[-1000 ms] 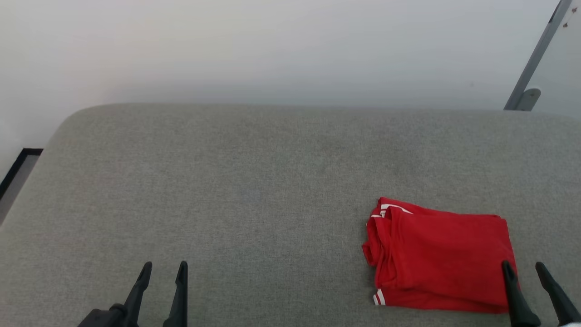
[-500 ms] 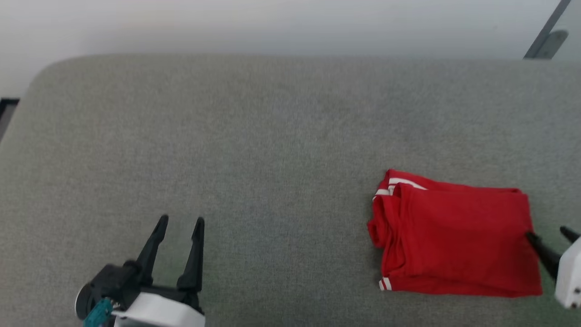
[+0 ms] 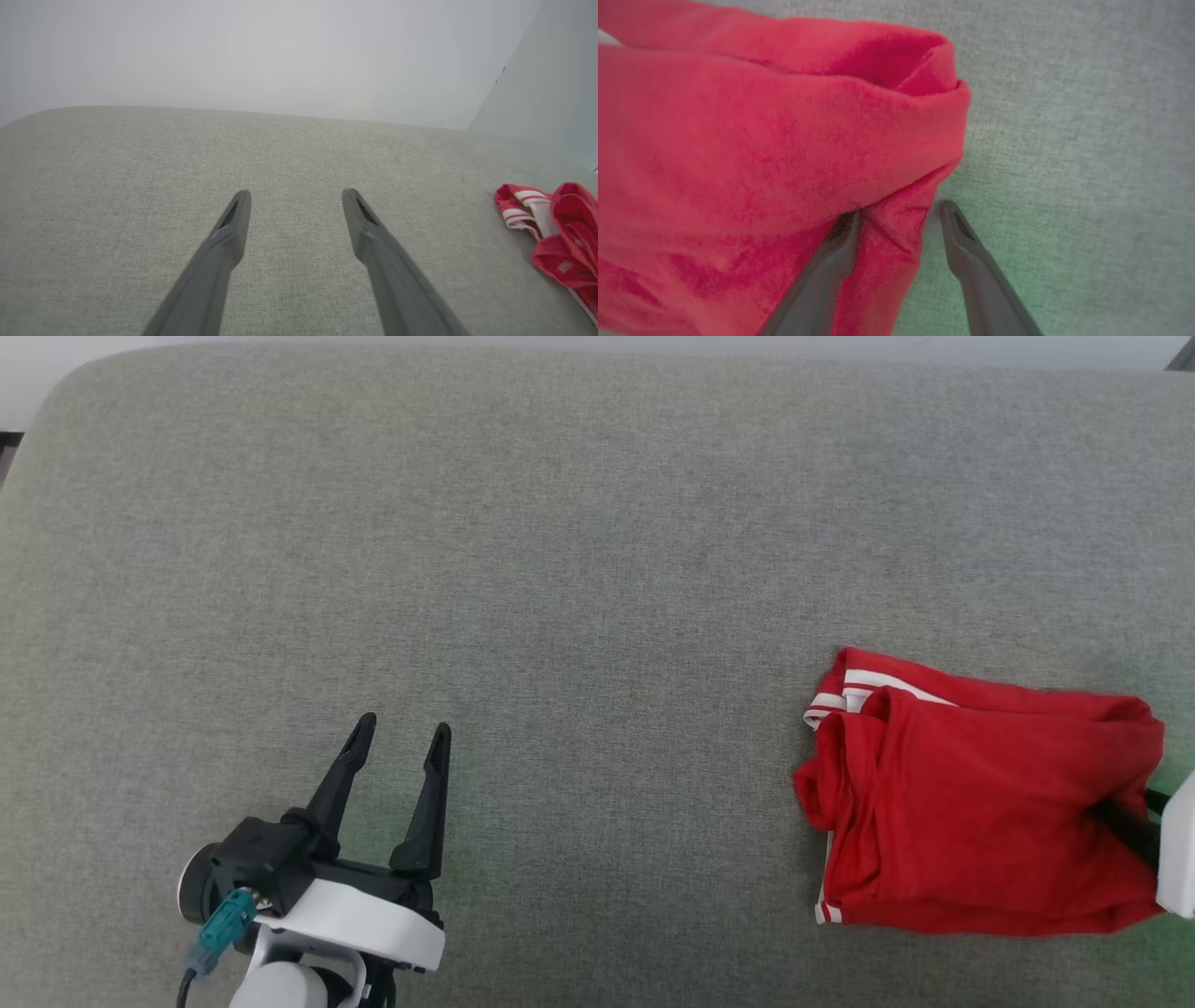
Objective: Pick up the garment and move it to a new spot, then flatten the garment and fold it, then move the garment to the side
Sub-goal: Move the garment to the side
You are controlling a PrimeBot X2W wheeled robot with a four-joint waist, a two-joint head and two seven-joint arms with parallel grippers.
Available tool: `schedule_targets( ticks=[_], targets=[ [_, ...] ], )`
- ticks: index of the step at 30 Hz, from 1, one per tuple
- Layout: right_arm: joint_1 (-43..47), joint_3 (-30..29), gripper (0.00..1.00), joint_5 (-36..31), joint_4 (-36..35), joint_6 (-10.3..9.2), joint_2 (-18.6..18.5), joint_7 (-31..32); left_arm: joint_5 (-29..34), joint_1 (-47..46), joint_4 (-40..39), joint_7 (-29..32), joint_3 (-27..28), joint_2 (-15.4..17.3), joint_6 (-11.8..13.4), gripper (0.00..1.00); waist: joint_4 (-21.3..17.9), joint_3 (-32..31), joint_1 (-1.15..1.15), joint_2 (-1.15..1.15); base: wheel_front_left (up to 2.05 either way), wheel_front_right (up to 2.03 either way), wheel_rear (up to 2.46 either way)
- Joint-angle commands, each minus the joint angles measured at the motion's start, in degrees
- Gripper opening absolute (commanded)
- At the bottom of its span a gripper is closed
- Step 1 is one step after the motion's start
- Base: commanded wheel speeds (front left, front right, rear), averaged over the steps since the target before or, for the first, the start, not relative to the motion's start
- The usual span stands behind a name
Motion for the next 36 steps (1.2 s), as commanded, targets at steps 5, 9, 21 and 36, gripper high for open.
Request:
schedule_targets(
  ticks=[5,9,21,36],
  targets=[
    [-0.5,-0.8,0.0,0.3,1.2,-0.15,1.4,-2.5,1.0,-1.4,0.2,-0.3,-0.7,0.8,0.0,1.0,-1.9,0.0,0.0,0.0,0.0,0.0,0.0],
    [-1.4,-4.2,0.0,0.5,1.1,-0.16,0.1,-5.8,1.0,-3.1,-0.3,-0.3,-2.1,1.3,0.0,1.0,-4.6,0.4,0.0,0.0,0.0,0.0,0.0],
    [-9.7,-17.6,0.0,-5.4,9.2,-0.15,-6.8,-16.5,-0.6,-16.5,-1.1,-0.3,-9.0,5.5,0.0,1.0,-10.9,6.8,0.0,0.0,0.0,0.0,0.0],
    [-27.8,-25.4,0.0,-16.0,27.2,-0.09,-7.9,-29.4,-1.2,-30.7,-1.4,-0.3,-11.6,8.4,0.0,1.0,-11.5,16.4,0.0,0.0,0.0,0.0,0.0]
  ],
)
